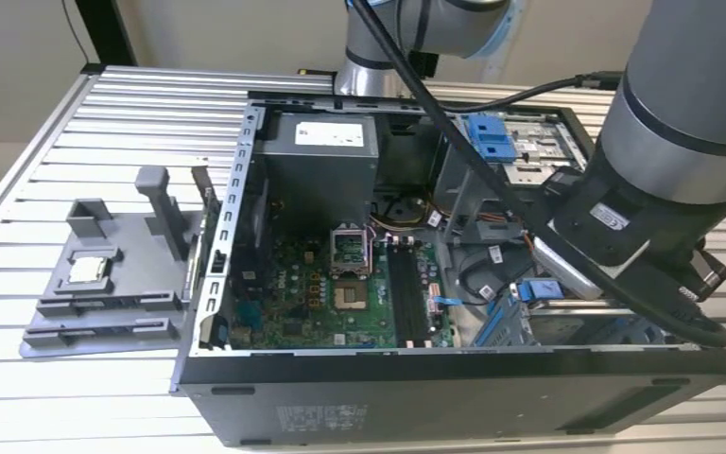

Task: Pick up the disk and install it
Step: 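Insert the second disk wire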

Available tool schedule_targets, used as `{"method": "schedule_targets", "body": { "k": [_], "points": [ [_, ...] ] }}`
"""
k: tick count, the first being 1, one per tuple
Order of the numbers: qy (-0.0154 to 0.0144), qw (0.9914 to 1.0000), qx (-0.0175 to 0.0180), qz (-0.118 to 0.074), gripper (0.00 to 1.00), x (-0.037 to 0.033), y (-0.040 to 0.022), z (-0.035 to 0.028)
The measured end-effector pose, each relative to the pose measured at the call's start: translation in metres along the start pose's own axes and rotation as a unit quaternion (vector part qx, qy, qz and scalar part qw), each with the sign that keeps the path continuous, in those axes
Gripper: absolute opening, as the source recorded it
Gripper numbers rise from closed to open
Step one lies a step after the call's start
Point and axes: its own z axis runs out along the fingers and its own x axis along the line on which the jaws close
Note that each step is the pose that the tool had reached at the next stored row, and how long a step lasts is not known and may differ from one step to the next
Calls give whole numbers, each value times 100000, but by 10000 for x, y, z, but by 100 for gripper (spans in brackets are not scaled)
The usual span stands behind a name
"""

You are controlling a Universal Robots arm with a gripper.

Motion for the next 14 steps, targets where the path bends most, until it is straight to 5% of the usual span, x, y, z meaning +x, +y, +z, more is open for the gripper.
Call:
{"method": "schedule_targets", "body": {
  "k": [3, 10, 14],
  "points": [
    [161, 99992, -28, 1267, 0, -2, 1, -10],
    [-146, 99979, -23, 2029, 0, -27, -11, -139],
    [-187, 99978, 9, 2071, 0, -29, -4, -142]
  ]
}}
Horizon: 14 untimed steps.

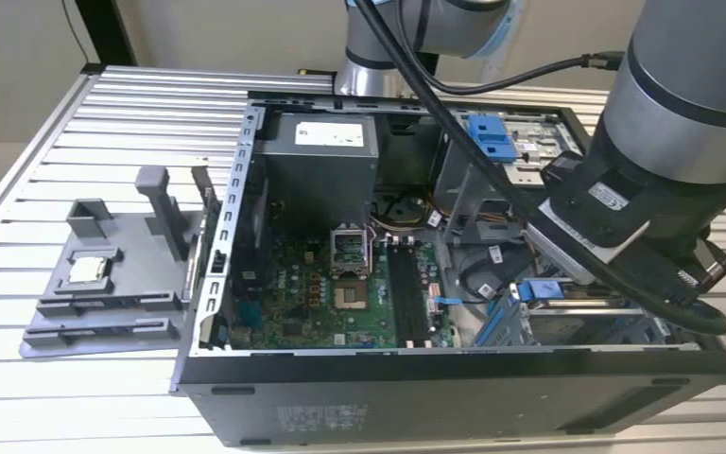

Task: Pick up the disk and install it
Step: 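Insert the second disk wire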

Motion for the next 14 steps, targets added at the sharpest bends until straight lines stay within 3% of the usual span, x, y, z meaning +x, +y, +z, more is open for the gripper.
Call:
{"method": "schedule_targets", "body": {
  "k": [1, 5, 7, 11, 13, 14],
  "points": [
    [121, 100000, -9, 268, 0, 0, 1, 0],
    [1238, 99961, -126, 2494, 0, 1, 1, 2],
    [1607, 99932, -237, 3307, 0, 0, 2, 4],
    [2273, 99890, -1548, 3795, 0, 0, 4, 4],
    [2762, 99863, -2539, 3638, 0, 0, 2, 4],
    [3024, 99841, -3208, 3520, 0, 0, 2, 4]
  ]
}}
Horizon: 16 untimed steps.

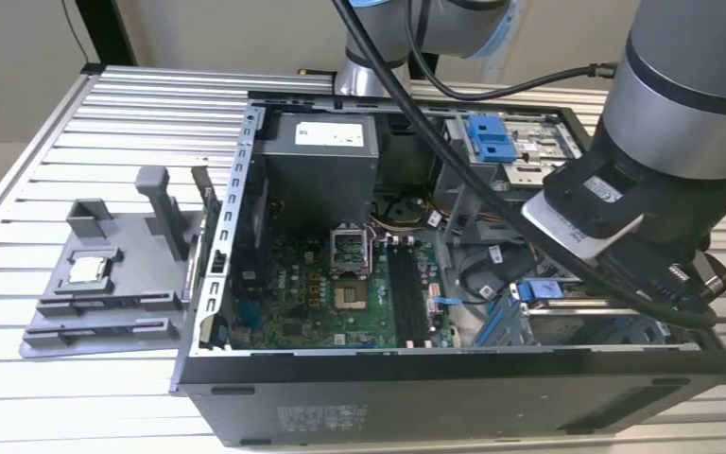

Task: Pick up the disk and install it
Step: 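Insert the second disk wire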

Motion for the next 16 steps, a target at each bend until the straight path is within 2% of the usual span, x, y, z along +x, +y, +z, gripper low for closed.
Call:
{"method": "schedule_targets", "body": {
  "k": [1, 2, 7, 9, 12, 16],
  "points": [
    [168, 99999, -491, -82, 0, 0, 0, 1],
    [205, 99998, -539, -93, 0, 0, 1, 1],
    [205, 99998, -474, 452, 0, -1, 0, 2],
    [372, 99988, -428, 1412, 0, -2, 4, 2],
    [915, 99949, -503, 3021, 0, -4, 8, 0],
    [1634, 99847, -689, 5230, 0, -6, 12, 1]
  ]
}}
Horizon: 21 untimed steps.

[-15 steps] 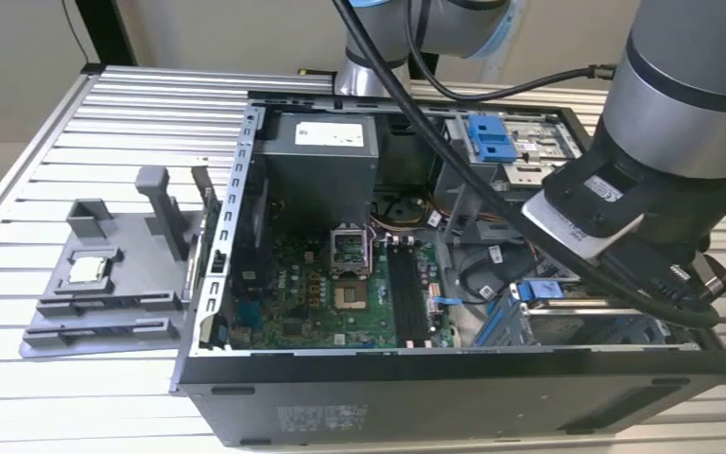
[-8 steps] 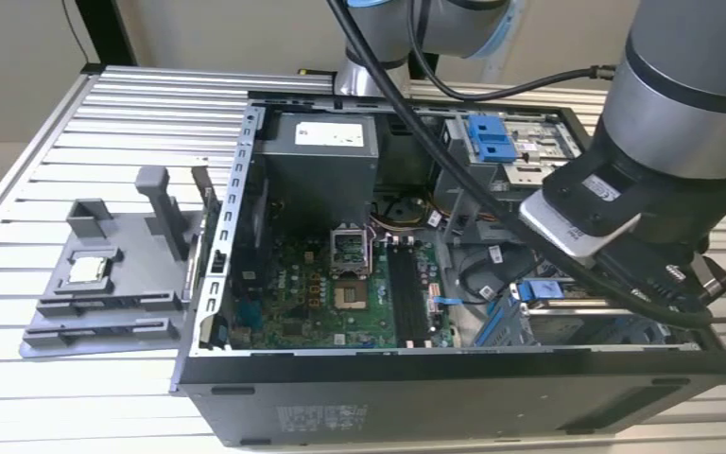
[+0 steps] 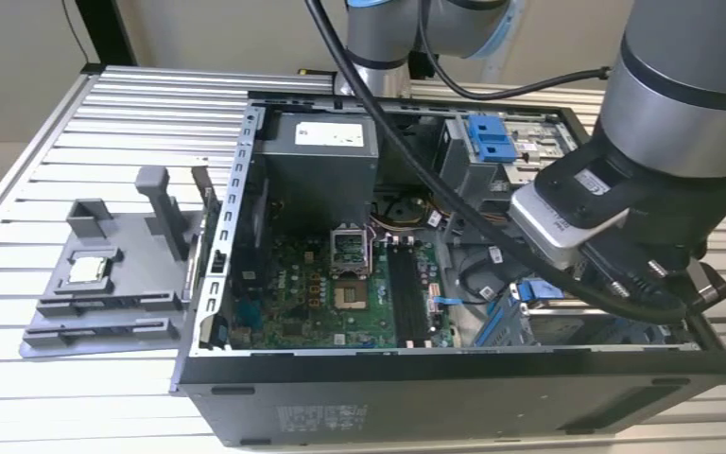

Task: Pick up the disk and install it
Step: 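Insert the second disk wire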

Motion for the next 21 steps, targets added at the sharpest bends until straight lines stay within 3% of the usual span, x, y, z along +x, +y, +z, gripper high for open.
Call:
{"method": "schedule_targets", "body": {
  "k": [4, 9, 14, 16, 18, 19, 21],
  "points": [
    [535, 99984, -220, 1703, 0, -2, 6, 0],
    [853, 99930, -1077, 3488, 0, -6, 16, 3],
    [1168, 99849, -1083, 5249, 0, -17, 44, -6],
    [833, 99812, -921, 5996, 0, -21, 52, -10],
    [7, 99764, -605, 6844, 0, -24, 60, -13],
    [-257, 99732, -485, 7295, 0, -25, 62, -13],
    [12, 99651, -469, 8337, 0, -27, 65, -12]
  ]
}}
